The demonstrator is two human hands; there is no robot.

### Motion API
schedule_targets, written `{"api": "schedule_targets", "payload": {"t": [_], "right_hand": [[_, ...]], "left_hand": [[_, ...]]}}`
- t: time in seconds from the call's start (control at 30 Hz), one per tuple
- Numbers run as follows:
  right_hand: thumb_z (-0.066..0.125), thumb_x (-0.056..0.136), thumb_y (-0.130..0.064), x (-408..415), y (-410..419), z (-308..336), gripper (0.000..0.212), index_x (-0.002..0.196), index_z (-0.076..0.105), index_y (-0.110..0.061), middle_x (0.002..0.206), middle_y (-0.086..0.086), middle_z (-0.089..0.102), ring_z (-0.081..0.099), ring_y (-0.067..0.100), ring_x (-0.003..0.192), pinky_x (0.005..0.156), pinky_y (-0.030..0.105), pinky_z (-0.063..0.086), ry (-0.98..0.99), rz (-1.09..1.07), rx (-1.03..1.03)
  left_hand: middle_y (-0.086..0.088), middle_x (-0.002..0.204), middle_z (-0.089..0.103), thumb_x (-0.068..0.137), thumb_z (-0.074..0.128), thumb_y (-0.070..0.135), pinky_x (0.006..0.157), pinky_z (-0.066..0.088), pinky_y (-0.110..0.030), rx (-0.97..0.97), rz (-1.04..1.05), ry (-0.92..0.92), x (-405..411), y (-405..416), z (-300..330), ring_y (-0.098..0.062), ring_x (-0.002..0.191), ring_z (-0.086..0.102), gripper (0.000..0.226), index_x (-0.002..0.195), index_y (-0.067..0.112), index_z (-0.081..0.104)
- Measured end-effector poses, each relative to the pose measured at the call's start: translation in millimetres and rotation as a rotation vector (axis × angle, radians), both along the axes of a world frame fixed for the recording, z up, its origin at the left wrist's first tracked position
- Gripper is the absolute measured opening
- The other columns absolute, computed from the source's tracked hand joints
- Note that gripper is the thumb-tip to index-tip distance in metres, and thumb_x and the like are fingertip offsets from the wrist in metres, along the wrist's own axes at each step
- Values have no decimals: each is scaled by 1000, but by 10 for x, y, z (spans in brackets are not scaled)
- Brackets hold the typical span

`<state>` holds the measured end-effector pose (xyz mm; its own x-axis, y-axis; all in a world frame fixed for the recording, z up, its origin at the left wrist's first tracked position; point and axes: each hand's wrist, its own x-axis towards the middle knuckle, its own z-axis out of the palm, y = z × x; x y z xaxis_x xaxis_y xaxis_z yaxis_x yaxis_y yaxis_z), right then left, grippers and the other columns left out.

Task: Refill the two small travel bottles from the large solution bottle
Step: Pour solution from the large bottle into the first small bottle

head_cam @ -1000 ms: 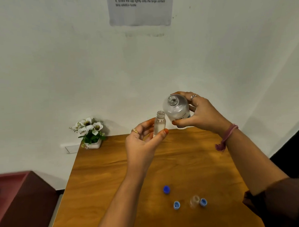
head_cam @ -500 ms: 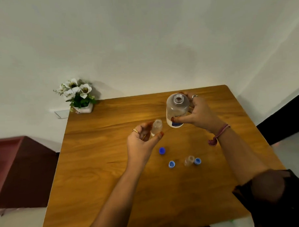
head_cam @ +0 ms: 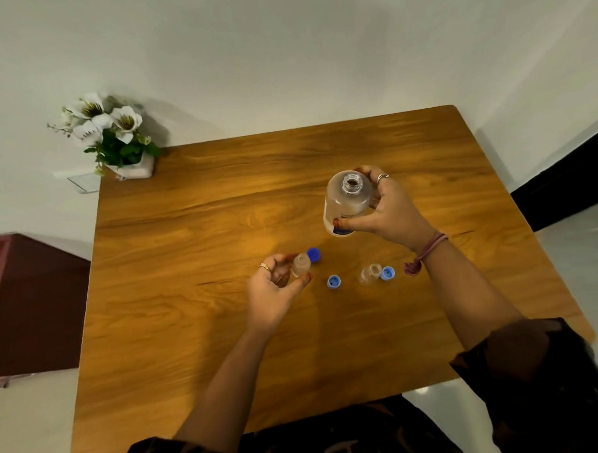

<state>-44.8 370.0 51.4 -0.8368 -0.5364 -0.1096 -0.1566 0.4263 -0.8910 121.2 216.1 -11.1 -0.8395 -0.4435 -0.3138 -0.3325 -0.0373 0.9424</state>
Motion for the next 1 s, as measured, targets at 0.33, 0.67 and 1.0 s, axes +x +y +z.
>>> {"api": "schedule_targets", "payload": {"t": [0.33, 0.67, 1.0], "right_hand": [[88, 58, -14, 3, 74, -193, 84, 128, 42, -12, 122, 2, 56, 57, 12, 112, 93, 26, 50, -64, -64, -14], [88, 58, -10, -25, 137, -232, 82, 126, 43, -10, 120, 2, 57, 58, 12, 110, 91, 25, 50, -63, -77, -24], [87, 59, -8, -64, 200, -239, 81, 127, 42, -10, 117, -2, 57, 58, 12, 110, 91, 24, 50, -72, -74, -32]], "left_hand": [[10, 104, 69, 74, 78, 4, 76, 51, -9, 1, -52, -135, 57, 72, -382, 8, 94, 64, 43, 111, 17, 61], [5, 109, 68, 73, 79, 4, 90, 52, -24, -28, -70, -169, 21, 147, -530, -5, 103, 64, 44, 109, 19, 60], [5, 119, 65, 74, 77, 2, 98, 49, -28, -27, -93, -161, 16, 147, -595, -7, 114, 60, 51, 117, 22, 56]]}}
